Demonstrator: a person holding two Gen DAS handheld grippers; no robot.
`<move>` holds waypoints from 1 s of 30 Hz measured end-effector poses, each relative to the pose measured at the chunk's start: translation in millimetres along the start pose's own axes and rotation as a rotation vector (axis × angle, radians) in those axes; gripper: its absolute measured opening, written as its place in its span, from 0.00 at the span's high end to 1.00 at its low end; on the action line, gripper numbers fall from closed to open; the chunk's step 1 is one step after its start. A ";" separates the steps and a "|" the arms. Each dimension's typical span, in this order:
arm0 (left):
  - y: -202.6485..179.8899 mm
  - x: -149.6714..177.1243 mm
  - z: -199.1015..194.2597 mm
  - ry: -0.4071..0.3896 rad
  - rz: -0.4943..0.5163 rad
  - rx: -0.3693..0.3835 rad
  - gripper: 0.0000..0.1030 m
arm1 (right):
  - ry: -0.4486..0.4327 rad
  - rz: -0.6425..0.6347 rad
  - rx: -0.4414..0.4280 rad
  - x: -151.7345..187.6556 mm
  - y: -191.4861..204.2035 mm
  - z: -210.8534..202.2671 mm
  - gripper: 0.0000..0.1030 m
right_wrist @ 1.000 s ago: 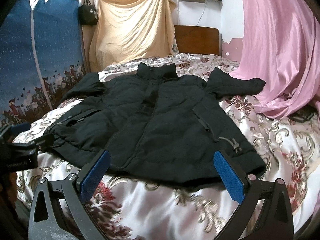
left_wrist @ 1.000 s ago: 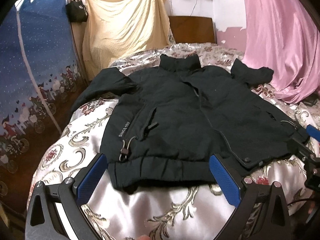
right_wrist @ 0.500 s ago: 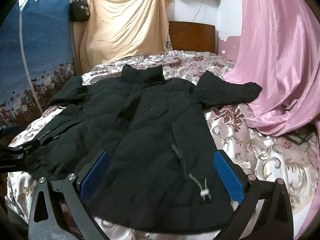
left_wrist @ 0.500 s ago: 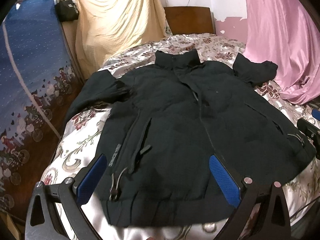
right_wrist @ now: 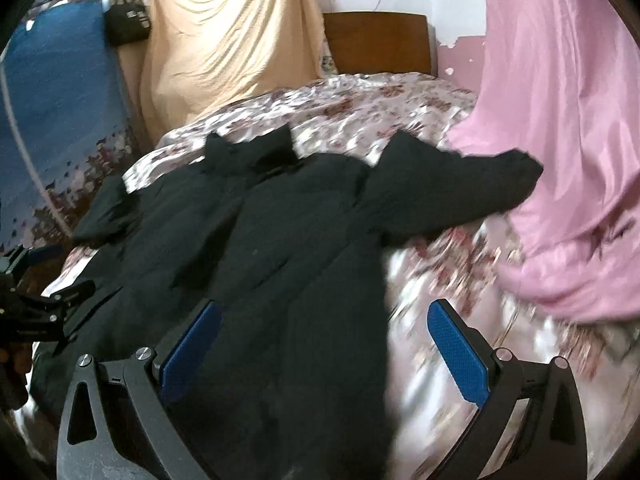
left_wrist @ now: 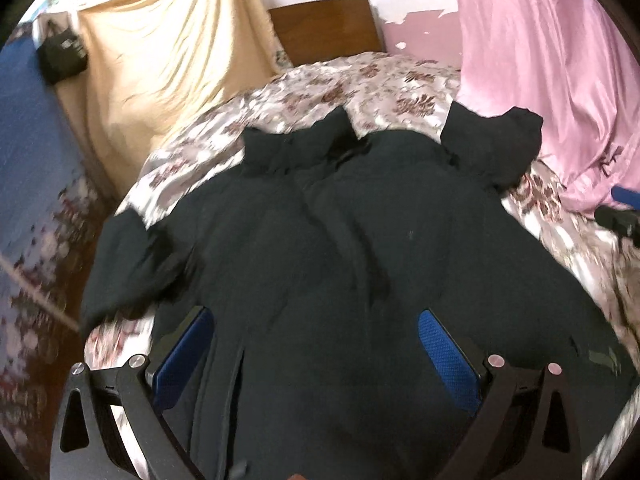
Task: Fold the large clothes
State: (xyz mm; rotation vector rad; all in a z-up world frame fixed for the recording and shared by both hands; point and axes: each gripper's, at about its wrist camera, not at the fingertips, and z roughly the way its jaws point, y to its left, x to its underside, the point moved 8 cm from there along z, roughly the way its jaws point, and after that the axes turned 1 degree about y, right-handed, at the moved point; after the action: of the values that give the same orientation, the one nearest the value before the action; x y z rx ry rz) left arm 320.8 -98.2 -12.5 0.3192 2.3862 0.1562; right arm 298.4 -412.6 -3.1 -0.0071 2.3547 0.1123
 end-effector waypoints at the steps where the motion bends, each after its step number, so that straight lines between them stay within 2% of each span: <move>1: -5.1 -12.1 9.2 -0.008 0.009 -0.001 0.00 | -0.003 -0.003 0.020 -15.0 -12.1 8.2 0.01; 5: -28.0 -56.1 49.3 -0.035 0.019 0.008 0.00 | -0.008 0.042 0.056 -60.2 -54.1 42.2 0.01; 8: -46.5 -82.6 85.2 -0.039 -0.020 0.051 0.00 | -0.003 0.113 0.077 -87.7 -91.1 77.0 0.01; 13: -79.1 -108.8 147.2 -0.038 -0.076 0.095 0.00 | 0.024 0.173 0.206 -116.3 -160.5 144.2 0.01; 15: -94.7 -112.2 171.4 -0.024 -0.084 0.110 0.00 | 0.030 0.209 0.246 -120.2 -186.7 167.5 0.01; 20: -119.9 -107.2 219.9 0.025 -0.076 0.095 0.00 | 0.033 0.384 0.252 -114.9 -243.2 221.4 0.01; 26: -124.2 -88.5 248.0 0.100 -0.085 0.106 0.00 | 0.003 0.551 0.268 -101.4 -280.3 260.8 0.02; 28: -123.8 -84.4 252.4 0.116 -0.095 0.118 0.00 | -0.014 0.607 0.248 -97.4 -287.4 269.7 0.15; 29: -124.2 -83.3 254.0 0.119 -0.095 0.118 0.00 | -0.012 0.640 0.240 -94.0 -289.7 276.3 0.33; 30: -124.7 -82.1 255.5 0.122 -0.094 0.117 0.00 | -0.009 0.670 0.231 -90.3 -292.7 279.7 0.45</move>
State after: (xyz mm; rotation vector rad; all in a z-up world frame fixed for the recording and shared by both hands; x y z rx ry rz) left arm 528.6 -234.5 -173.2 0.2583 2.5309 -0.0079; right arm 571.0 -683.5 -159.5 0.8911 2.2552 0.1613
